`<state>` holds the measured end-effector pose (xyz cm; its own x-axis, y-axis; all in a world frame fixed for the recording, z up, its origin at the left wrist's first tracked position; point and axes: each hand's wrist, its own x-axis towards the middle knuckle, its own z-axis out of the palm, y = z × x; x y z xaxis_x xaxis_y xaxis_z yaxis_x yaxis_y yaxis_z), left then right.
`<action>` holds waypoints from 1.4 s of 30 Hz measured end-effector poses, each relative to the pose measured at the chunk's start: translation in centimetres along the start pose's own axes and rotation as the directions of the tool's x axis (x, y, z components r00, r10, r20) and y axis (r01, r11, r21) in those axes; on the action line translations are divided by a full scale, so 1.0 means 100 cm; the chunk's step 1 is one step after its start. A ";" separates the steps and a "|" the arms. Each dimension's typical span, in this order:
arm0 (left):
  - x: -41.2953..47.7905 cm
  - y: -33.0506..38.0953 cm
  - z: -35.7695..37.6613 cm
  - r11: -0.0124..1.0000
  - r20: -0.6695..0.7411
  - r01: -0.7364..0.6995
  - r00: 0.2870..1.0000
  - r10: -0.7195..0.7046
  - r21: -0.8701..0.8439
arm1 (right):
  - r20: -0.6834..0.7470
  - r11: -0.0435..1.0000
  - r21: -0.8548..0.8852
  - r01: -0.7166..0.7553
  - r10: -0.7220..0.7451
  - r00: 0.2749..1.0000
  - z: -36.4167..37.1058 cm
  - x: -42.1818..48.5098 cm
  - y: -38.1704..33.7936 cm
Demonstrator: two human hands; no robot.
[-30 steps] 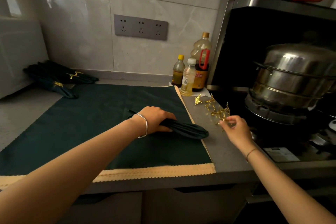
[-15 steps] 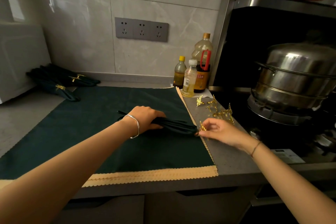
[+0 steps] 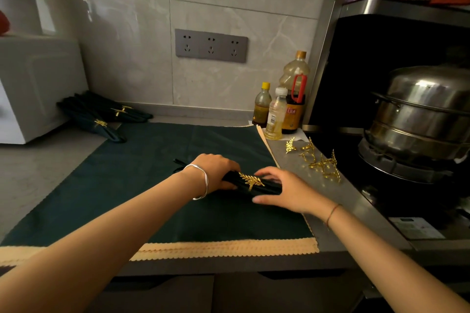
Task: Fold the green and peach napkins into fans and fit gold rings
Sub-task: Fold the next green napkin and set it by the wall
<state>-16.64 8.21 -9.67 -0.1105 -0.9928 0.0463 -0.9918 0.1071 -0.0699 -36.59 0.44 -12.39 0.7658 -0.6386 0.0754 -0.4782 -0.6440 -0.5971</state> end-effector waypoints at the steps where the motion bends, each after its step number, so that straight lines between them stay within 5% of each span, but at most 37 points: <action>1: -0.001 -0.003 0.000 1.000 0.002 0.020 1.000 -0.020 -0.008 | -0.036 0.997 -0.079 -0.002 -0.001 0.999 0.001 -0.002 0.003; 6: -0.004 -0.004 0.009 1.000 -0.010 -0.009 1.000 0.009 -0.011 | -0.181 0.983 -0.178 0.039 -0.072 0.981 0.010 -0.005 0.004; 21: -0.010 -0.015 0.015 0.996 -0.086 -0.087 0.992 0.088 0.020 | -0.129 0.997 0.079 0.011 -0.001 0.992 0.014 0.007 0.005; 27: -0.015 -0.037 0.008 0.987 -0.082 -0.064 0.994 0.077 0.147 | -0.105 1.000 -0.022 -0.019 0.017 0.994 0.007 0.012 0.003; 37: -0.023 -0.057 0.008 0.997 -0.004 0.038 0.999 -0.038 0.060 | 0.031 0.999 -0.049 0.012 -0.010 0.999 0.023 0.018 -0.024; 42: -0.020 -0.055 0.004 0.997 0.012 0.061 0.998 -0.061 0.052 | -0.096 0.982 -0.184 0.040 -0.058 0.994 0.034 0.023 -0.032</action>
<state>-10.96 9.62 -9.79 -0.0487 -0.9981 0.0384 -0.9919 0.0438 -0.1189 -31.80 2.50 -13.03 0.7477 -0.6374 0.1865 -0.5180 -0.7354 -0.4368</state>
